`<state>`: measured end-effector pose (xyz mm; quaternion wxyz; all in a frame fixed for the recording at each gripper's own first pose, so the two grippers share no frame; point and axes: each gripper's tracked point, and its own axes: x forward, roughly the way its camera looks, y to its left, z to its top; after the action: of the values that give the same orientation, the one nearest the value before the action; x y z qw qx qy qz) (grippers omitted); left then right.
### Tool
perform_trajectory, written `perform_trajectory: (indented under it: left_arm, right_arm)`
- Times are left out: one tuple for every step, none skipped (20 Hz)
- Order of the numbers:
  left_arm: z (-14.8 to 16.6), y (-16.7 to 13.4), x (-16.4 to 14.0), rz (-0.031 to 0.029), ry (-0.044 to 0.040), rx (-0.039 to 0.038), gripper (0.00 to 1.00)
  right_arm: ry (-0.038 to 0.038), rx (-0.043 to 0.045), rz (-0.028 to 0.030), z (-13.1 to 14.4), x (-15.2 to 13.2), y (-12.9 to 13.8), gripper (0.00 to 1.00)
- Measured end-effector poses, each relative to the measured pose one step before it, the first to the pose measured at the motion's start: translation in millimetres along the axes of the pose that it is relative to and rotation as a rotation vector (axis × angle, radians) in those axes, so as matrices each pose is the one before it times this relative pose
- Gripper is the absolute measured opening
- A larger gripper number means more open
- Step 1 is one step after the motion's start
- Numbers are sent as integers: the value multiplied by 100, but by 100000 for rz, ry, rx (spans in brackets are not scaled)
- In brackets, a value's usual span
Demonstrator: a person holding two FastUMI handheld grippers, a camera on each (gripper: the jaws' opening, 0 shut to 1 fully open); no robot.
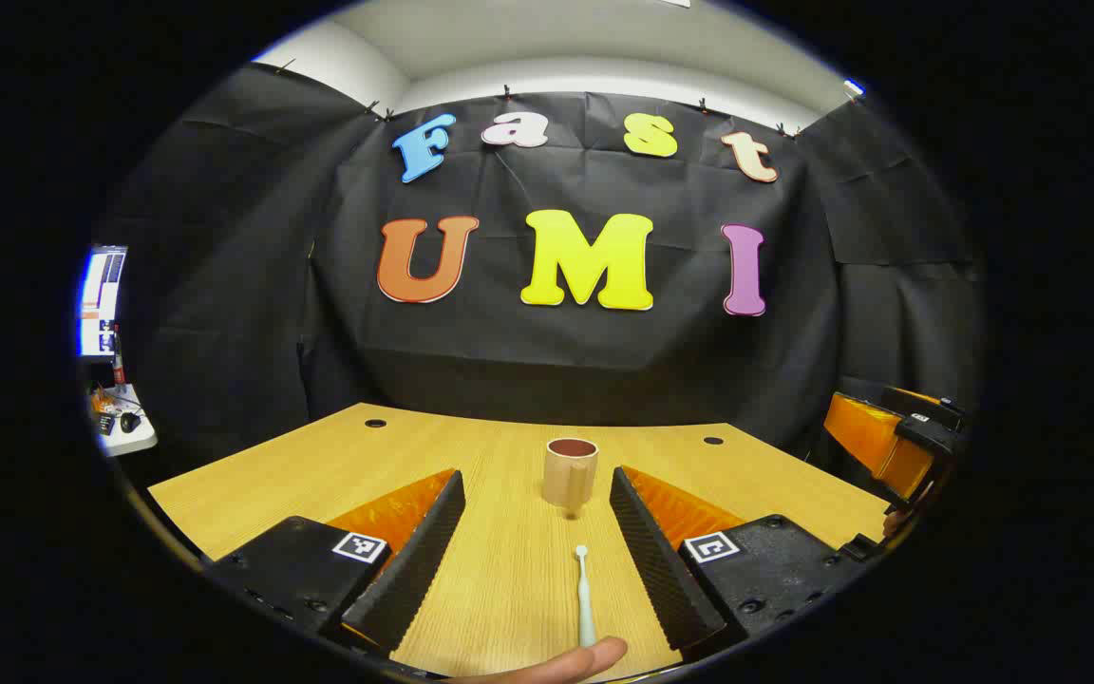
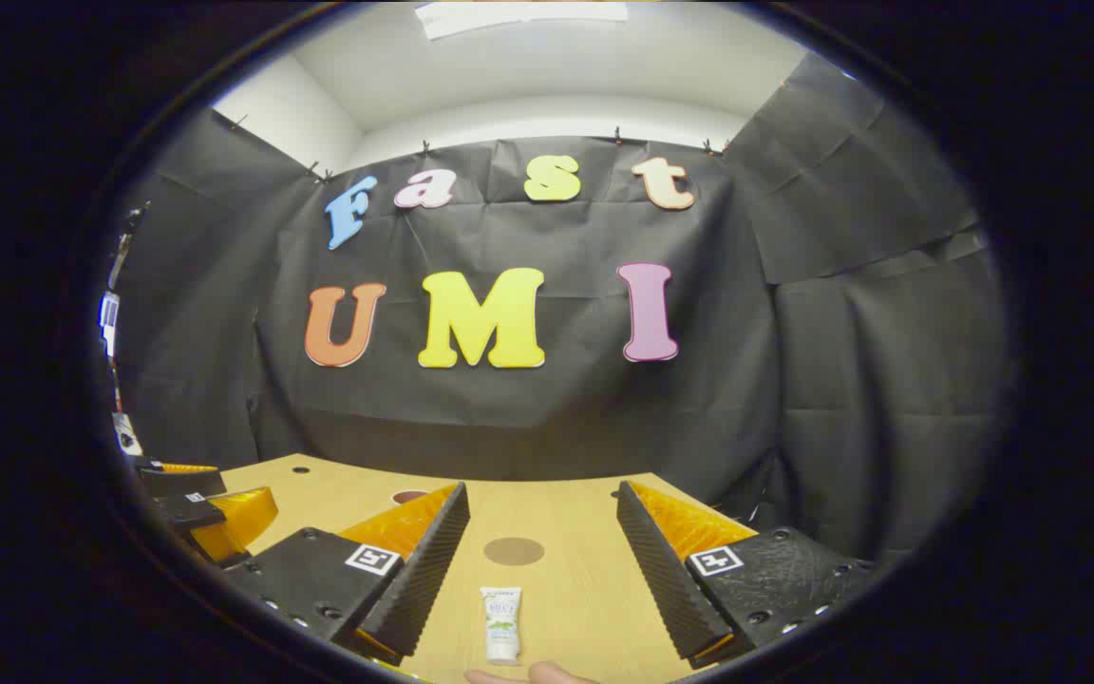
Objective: Put the toothbrush and toothpaste on the desktop into the cup, then pick up the cup and place it on the coaster on the desktop.
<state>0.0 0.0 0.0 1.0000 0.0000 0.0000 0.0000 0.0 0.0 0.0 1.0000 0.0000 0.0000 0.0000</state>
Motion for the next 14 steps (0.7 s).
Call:
perform_trajectory:
  left_arm:
    - [-417, -302, -11, -608, 878, 336, 98]
    - [-271, -327, 54, -771, 753, 443, 98]
    - [-194, -162, -18, -46, 479, 157, 98]
    - [-72, -133, 35, -98, 137, 75, 98]
    - [-43, 65, 46, -77, 163, 34, 98]
    - [-44, 12, -13, -119, 255, 99, 98]
    - [-108, 114, 92, 21, 304, 131, 98]
    - [-126, 172, 54, 488, 120, -50, 98]
    - [-4, 318, 54, 578, -21, -71, 98]
    - [74, 139, 92, 536, -104, -91, 98]
    - [-75, 109, 146, 358, 107, 58, 98]
    - [1, 107, 54, 208, 156, 68, 98]
    - [-127, 79, 68, 142, 214, -90, 98]
    - [-88, -57, -67, 53, 157, -270, 98]
  right_arm:
    - [36, -819, 56, 77, -30, -183, 95]
    - [-269, -929, -428, 75, -193, -348, 95]
    - [-145, -582, -463, -27, -56, -246, 95]
    - [-81, -3, 167, -138, -159, 9, 95]
    - [124, 160, 419, -74, -106, 150, 95]
    - [81, -116, 226, -163, 20, 89, 95]
    - [102, -505, -38, -98, 164, 102, 95]
    - [277, -592, 51, -132, 96, 81, 95]
    - [513, -463, 205, -96, 79, 183, 95]
    - [512, -119, 659, -240, -3, 219, 95]
    - [228, 123, 784, 9, 42, 280, 95]
    - [-14, -173, 202, -129, -128, 92, 97]
    - [-112, -505, -10, -29, 30, -23, 95]
    - [332, -428, 198, -205, 27, 45, 97]
